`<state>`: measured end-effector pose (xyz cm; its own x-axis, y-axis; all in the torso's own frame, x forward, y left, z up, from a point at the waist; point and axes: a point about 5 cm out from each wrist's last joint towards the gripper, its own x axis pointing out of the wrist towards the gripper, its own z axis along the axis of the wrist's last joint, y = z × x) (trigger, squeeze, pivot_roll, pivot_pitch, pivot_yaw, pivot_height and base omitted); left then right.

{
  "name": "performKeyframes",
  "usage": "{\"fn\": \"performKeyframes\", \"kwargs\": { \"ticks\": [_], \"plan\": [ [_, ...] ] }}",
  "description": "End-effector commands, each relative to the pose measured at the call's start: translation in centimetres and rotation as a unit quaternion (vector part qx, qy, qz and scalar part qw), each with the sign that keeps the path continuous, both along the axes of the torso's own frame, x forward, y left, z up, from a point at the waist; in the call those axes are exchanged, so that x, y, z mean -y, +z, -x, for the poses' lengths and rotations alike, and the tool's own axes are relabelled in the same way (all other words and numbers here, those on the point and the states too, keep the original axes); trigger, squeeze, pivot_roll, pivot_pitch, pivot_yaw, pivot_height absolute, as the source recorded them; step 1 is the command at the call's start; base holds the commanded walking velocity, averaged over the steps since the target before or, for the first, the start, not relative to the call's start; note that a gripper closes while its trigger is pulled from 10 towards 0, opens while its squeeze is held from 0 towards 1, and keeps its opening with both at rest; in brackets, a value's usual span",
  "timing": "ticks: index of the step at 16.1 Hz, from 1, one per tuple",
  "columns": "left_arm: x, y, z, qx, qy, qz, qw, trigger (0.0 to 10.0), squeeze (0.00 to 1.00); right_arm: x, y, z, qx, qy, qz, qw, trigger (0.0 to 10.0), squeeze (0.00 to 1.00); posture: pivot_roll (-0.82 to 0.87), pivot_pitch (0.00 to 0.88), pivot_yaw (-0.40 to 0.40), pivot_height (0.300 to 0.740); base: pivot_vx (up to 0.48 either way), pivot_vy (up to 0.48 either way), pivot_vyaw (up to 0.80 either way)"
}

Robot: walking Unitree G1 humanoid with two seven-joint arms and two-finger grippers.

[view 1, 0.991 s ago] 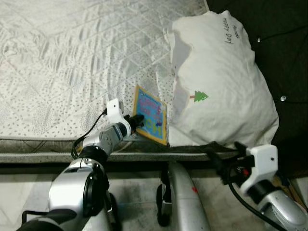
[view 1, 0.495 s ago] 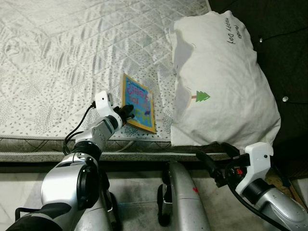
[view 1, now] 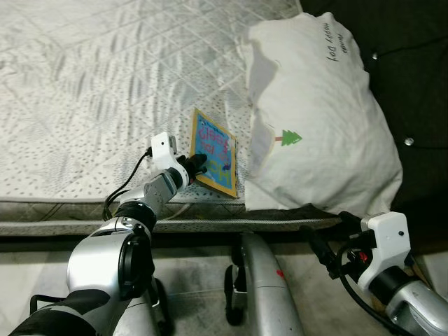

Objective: Clean up the room

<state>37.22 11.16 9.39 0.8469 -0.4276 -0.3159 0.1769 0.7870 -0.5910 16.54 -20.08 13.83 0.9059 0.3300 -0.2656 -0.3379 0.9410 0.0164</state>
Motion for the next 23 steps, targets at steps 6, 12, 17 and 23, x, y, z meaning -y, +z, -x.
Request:
{"fn": "performKeyframes", "kwargs": {
  "ticks": [6, 12, 17, 23],
  "plan": [
    [0.9, 0.1, 0.0, -0.002, -0.011, 0.004, 1.000, 10.0, 1.00, 1.1, 0.3, 0.3, 0.007, -0.012, 0.032, 0.999, 10.0, 0.00, -0.38, 0.247, -0.156, 0.587, 0.000, 0.000, 0.00],
    [-0.7, 0.2, -0.2, -0.004, 0.009, -0.030, 1.000, 10.0, 1.00, 1.2, 0.2, 0.1, 0.015, -0.017, 0.037, 0.999, 10.0, 0.00, -0.38, 0.240, -0.150, 0.587, 0.000, 0.000, 0.00],
    [-2.5, -0.3, -0.1, -0.012, 0.015, -0.080, 0.997, 10.0, 1.00, 0.8, 0.1, -0.5, 0.023, -0.010, 0.037, 0.999, 10.0, 0.00, -0.36, 0.225, -0.146, 0.587, 0.000, 0.000, 0.00],
    [-3.7, -1.0, 0.3, -0.022, 0.020, -0.110, 0.994, 10.0, 1.00, 0.0, -0.4, -1.4, 0.031, 0.000, 0.030, 0.999, 10.0, 0.00, -0.33, 0.211, -0.133, 0.587, 0.000, 0.000, 0.00]
  ]
}}
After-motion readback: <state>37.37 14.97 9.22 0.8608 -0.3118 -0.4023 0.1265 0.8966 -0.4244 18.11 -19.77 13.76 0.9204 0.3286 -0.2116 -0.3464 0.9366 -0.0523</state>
